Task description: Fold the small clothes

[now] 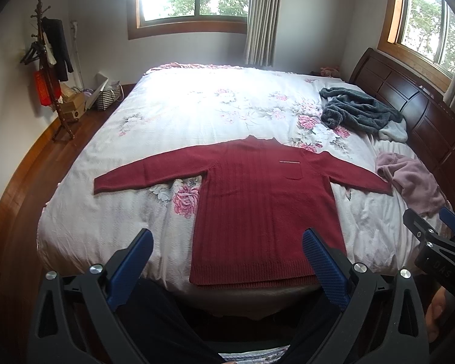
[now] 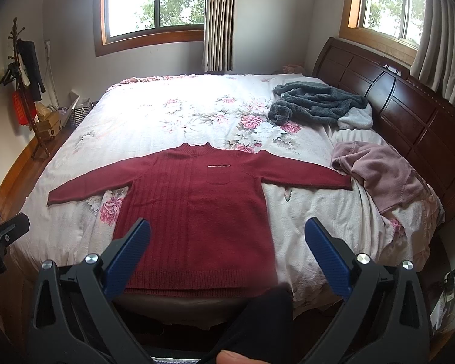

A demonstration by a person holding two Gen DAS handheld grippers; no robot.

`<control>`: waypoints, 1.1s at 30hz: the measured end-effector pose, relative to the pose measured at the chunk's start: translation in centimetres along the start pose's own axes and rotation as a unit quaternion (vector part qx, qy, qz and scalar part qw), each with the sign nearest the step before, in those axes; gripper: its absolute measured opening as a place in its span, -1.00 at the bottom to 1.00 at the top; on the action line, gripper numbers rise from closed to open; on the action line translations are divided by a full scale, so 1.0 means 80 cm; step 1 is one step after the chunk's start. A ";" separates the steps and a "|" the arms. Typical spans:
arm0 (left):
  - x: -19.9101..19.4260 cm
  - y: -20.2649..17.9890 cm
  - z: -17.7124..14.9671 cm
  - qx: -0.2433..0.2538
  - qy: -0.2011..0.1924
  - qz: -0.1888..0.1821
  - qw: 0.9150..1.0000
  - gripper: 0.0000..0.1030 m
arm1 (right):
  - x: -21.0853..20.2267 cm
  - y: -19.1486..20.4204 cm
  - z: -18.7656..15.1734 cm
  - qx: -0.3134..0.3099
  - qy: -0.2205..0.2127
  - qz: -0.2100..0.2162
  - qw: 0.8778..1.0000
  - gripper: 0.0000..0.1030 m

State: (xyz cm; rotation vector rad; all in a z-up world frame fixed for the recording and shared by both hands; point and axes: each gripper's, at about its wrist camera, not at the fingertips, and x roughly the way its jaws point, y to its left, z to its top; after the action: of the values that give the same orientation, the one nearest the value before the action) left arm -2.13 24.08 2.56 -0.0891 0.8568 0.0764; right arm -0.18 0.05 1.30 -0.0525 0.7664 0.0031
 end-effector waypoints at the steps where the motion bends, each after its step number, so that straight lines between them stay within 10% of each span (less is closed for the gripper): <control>1: 0.000 0.000 -0.001 0.000 -0.001 0.000 1.000 0.92 | 0.000 0.000 0.000 0.000 0.000 0.000 1.000 0.95; 33: 0.037 0.005 0.002 0.004 -0.001 -0.027 1.000 0.92 | 0.048 0.000 0.006 -0.006 0.018 -0.022 1.000 0.95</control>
State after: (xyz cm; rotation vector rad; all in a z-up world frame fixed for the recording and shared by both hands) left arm -0.12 24.57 0.46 -0.1056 0.8521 0.0222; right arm 2.87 0.03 -1.02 -0.0805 0.8004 -0.0362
